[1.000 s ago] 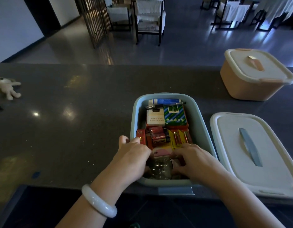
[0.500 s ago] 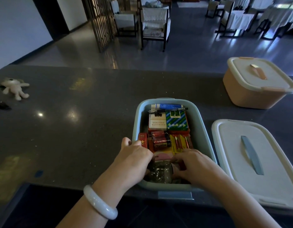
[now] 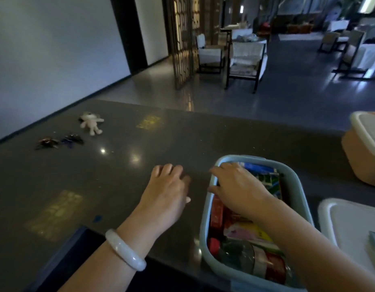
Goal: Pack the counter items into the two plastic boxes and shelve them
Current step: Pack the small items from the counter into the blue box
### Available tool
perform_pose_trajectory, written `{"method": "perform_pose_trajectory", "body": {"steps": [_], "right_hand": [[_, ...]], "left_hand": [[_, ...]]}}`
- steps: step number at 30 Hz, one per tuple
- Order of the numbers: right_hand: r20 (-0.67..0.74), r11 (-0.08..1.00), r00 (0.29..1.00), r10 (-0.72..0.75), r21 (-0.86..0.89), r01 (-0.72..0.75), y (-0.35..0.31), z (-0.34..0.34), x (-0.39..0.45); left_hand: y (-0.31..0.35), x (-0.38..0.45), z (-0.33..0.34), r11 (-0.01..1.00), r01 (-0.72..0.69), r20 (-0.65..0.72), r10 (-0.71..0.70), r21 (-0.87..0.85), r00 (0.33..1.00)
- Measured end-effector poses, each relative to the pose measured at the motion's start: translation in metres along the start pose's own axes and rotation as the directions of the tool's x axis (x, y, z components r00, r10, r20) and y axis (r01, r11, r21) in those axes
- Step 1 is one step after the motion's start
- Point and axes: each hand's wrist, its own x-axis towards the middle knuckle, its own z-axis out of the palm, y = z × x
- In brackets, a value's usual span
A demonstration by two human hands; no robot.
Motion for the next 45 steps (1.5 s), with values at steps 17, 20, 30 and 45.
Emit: {"method": "perform_pose_trajectory", "body": {"steps": [17, 20, 30, 45], "right_hand": [[0.368, 0.977, 0.909, -0.198, 0.005, 0.211, -0.185, 0.067, 0.212], [0.397, 0.984, 0.902, -0.169, 0.014, 0.179, -0.214, 0.081, 0.255], [0.444, 0.994, 0.889, -0.108, 0.055, 0.093, -0.284, 0.135, 0.377], [0.361, 0.946, 0.886, -0.291, 0.245, 0.211, -0.362, 0.223, 0.53]], "left_hand": [[-0.224, -0.05, 0.06, 0.852, 0.489, 0.238, -0.522, 0.188, 0.819], [-0.278, -0.048, 0.077, 0.842, 0.518, 0.242, -0.54, 0.151, 0.806], [-0.432, -0.03, 0.143, 0.766, 0.642, 0.33, -0.617, 0.041, 0.714], [-0.515, -0.029, 0.252, 0.521, 0.85, 0.223, -0.822, -0.077, 0.524]]}}
